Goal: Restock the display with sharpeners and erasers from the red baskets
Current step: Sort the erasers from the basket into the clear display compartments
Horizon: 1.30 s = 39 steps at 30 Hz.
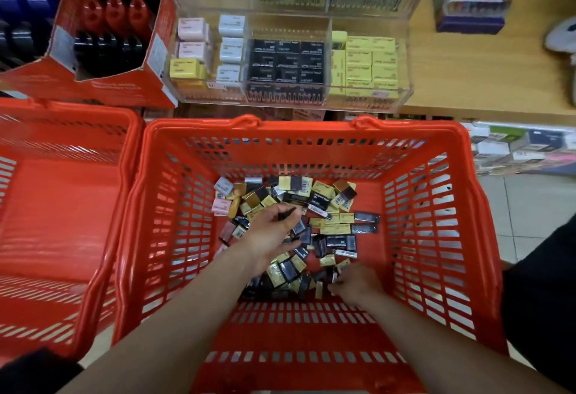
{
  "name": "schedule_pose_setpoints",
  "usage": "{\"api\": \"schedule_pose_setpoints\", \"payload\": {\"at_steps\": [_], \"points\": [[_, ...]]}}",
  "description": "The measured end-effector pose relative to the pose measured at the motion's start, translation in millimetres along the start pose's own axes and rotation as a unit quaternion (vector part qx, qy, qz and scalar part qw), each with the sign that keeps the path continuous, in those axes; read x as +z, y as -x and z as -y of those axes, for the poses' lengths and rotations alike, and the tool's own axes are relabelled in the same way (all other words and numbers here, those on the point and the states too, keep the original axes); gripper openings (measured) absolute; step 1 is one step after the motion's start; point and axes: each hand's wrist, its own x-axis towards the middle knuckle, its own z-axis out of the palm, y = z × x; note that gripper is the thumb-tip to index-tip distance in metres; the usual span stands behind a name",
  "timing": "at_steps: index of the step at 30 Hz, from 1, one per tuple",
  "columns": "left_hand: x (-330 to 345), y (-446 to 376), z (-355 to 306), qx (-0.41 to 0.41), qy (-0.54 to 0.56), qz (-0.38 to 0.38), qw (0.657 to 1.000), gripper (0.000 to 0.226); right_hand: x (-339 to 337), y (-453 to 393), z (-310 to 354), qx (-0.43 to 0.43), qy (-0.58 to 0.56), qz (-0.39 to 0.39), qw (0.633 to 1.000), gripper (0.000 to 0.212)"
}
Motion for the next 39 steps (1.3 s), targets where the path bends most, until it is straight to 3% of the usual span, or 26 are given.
{"api": "schedule_pose_setpoints", "payload": {"at_steps": [3,5,8,11,13,16,23,26,31,36,39], "points": [[3,9,-3,-0.009,-0.032,0.015,0.999,0.018,-10,9,-8,-0.019,-0.043,-0.001,0.999,0.027],[5,20,-10,-0.012,-0.053,0.031,0.998,0.016,-21,20,-6,-0.053,-0.161,0.028,0.985,0.024],[8,46,-31,-0.001,-0.084,0.058,0.995,0.016,-54,56,4,-0.06,-0.433,0.084,0.895,0.01],[12,80,-61,0.039,-0.085,0.079,0.992,0.016,-96,100,13,-0.144,-0.521,0.084,0.837,0.016],[15,109,-83,0.061,-0.082,0.082,0.991,0.018,-122,133,21,-0.201,-0.527,0.056,0.824,0.017],[18,153,-113,0.085,-0.081,0.085,0.989,0.019,-159,178,31,-0.282,-0.513,-0.04,0.81,0.002],[37,226,-161,0.167,-0.015,0.146,0.975,0.012,-235,269,42,-0.398,-0.318,-0.234,0.828,0.012],[54,235,-175,0.186,0.057,0.169,0.966,0.016,-256,292,47,-0.426,-0.294,-0.317,0.795,0.017],[63,244,-191,0.2,0.117,0.218,0.948,0.053,-264,301,52,-0.458,-0.337,-0.388,0.725,0.033],[59,248,-191,0.267,0.025,0.21,0.94,0.025,-264,298,56,-0.469,-0.3,-0.402,0.727,0.034],[59,242,-190,0.267,0.013,0.189,0.945,0.021,-264,291,57,-0.478,-0.248,-0.413,0.734,0.026]]}}
